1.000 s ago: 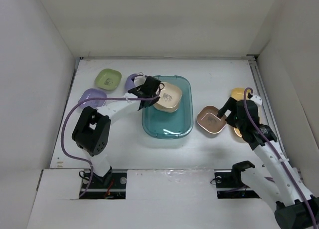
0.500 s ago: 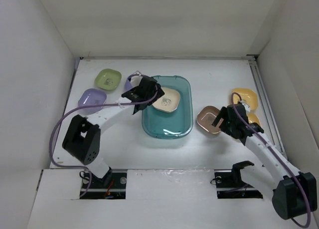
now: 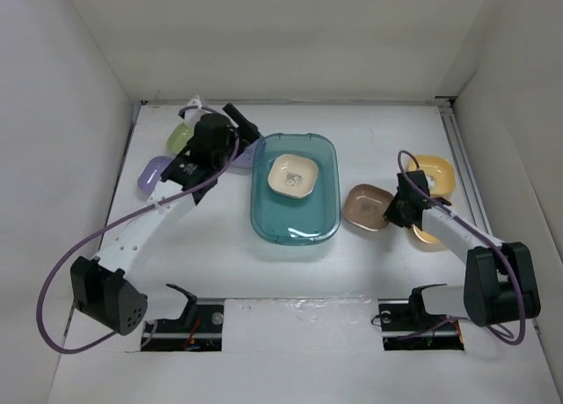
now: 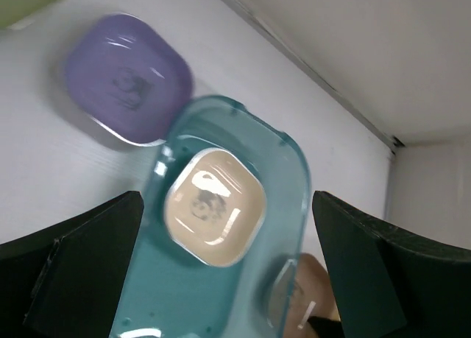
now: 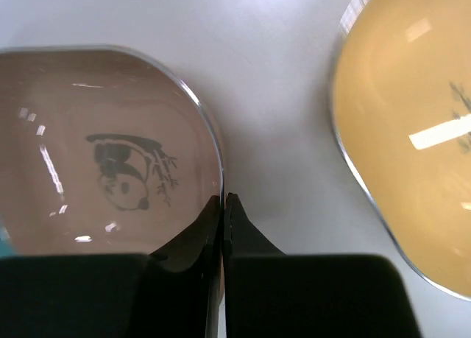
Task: Place the plates into the plastic bin on the countertop
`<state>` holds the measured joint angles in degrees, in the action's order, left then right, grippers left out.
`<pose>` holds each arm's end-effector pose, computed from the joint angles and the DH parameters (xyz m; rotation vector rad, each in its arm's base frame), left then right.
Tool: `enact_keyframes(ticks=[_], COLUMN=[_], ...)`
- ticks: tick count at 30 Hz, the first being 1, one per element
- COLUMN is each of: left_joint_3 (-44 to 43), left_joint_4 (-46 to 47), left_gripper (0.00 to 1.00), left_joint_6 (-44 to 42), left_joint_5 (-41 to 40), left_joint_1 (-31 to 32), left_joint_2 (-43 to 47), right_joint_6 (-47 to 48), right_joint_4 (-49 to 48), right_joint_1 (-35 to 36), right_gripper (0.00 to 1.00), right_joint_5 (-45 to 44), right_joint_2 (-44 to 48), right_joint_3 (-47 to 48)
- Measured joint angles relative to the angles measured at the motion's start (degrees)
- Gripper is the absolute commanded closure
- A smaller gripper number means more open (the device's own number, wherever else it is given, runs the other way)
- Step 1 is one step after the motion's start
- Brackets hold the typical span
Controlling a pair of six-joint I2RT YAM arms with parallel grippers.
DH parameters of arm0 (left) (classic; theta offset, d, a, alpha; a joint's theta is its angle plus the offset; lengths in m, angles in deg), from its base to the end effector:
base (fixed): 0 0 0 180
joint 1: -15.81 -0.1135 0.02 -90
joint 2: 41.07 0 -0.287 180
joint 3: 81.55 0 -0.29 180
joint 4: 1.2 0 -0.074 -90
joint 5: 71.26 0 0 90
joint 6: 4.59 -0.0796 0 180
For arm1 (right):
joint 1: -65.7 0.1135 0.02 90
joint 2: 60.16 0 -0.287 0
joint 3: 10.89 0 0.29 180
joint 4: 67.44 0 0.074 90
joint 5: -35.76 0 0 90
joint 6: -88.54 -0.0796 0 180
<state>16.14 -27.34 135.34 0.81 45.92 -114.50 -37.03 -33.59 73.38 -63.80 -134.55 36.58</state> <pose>0.3303 -0.1632 0.3889 -0.5443 1.8330 -0.6700 0.2751 0.0238 0.1255 0.6835 2.5168 0.0479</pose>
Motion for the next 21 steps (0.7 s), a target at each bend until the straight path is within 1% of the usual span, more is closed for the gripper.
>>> enact_keyframes(ticks=[1,4,6,7,11,15,18,20,21], left_joint_3=[0.61,4.39,7.15,8.20,9.38,9.40,10.95,12.55,13.11], left_joint_4=[0.13,0.39,-0.24,-0.83,-3.28,-5.62,-5.44,-5.18,-5.35], left_gripper=[0.00,0.00,0.00,0.00,0.00,0.00,0.00,0.00,0.00], left_joint_6=[-0.52,-1.70,-1.92,-1.97,-1.53,0.24,0.98,1.22,1.38], left_joint_5=[1.01,3.65,3.85,3.52,1.57,-1.77,-2.19,-2.03,-2.03], left_joint_1=[-2.47,-11.28,-15.98,-17.31,-17.70,-17.88,-21.55,-25.49,-27.36], left_joint_2=[0.00,0.15,0.22,0.22,0.39,2.01,3.48,3.63,3.10], right_joint_6=[-0.42,-0.37,-0.44,-0.46,-0.20,0.68,1.49,1.75,1.79], right_joint_4=[-1.55,-1.70,0.26,2.25,9.92,11.89,11.56,11.10,11.02], right_joint_1=[0.02,0.28,0.70,0.83,1.55,3.17,6.97,10.21,11.82], right_gripper=[1.00,1.00,1.00,1.00,1.00,1.00,1.00,1.00,1.00], right_joint_5=[0.74,0.33,-1.33,-2.47,-8.15,-12.09,-12.55,-12.28,-11.98], right_joint_2=[-0.02,-0.11,0.22,0.48,2.25,5.25,6.47,4.85,2.51], right_joint_3=[1.49,3.26,4.33,5.55,15.21,25.99,31.71,34.77,36.54])
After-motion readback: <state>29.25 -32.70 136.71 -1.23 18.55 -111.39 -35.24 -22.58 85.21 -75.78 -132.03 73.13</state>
